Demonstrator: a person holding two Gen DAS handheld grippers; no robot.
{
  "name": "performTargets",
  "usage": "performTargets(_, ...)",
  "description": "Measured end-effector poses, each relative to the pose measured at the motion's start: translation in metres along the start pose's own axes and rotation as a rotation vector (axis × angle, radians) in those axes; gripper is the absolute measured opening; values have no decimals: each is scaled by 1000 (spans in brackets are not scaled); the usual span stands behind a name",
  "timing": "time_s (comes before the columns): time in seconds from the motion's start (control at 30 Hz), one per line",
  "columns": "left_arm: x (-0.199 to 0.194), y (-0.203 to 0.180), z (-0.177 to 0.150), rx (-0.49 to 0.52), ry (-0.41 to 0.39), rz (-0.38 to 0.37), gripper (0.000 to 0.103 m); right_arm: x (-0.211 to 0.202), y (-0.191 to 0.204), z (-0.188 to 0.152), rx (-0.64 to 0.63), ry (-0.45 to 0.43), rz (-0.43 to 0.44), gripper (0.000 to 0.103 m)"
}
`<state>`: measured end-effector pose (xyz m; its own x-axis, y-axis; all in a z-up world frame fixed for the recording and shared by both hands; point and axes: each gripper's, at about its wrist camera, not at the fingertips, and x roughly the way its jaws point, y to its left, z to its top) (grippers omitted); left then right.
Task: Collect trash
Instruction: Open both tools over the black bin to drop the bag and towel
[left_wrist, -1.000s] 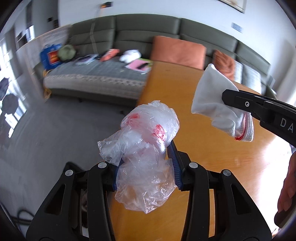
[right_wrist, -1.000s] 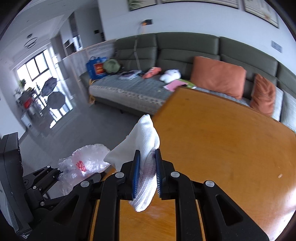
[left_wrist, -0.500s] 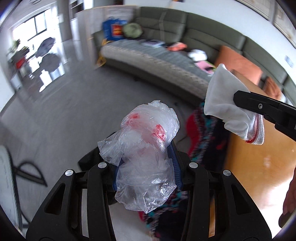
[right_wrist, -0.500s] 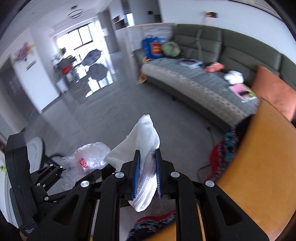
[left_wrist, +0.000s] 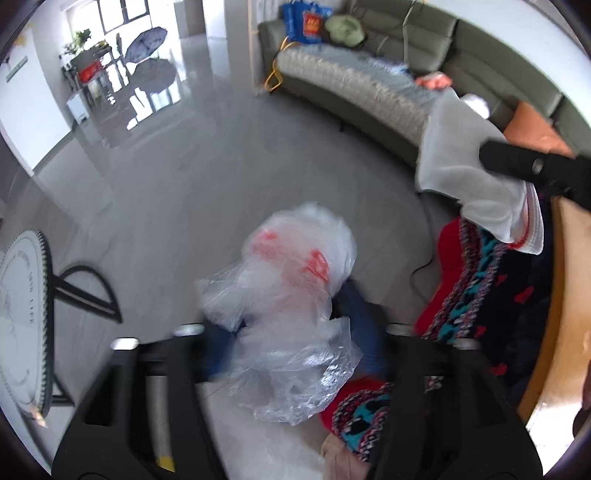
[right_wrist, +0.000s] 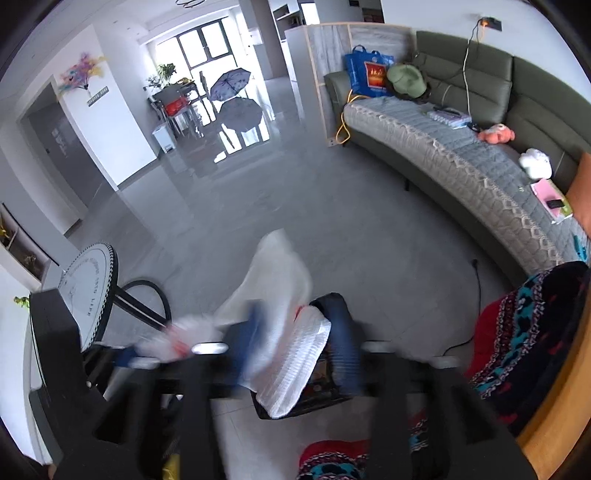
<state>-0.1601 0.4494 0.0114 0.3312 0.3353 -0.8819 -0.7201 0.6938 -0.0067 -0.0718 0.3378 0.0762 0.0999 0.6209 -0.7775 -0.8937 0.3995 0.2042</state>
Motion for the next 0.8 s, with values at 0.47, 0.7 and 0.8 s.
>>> performTargets(0.47, 2, 12, 6, -64, -29, 51, 97, 0, -6, 14, -17, -32, -10, 66)
performTargets(0.7, -21, -1, 8, -25, -77, 28, 97, -38, -21, 6, 11, -82, -35, 74)
performTargets(0.8, -34, -15, 9, -2, -107, 12, 97, -63, -36, -2, 46, -108, -52, 77)
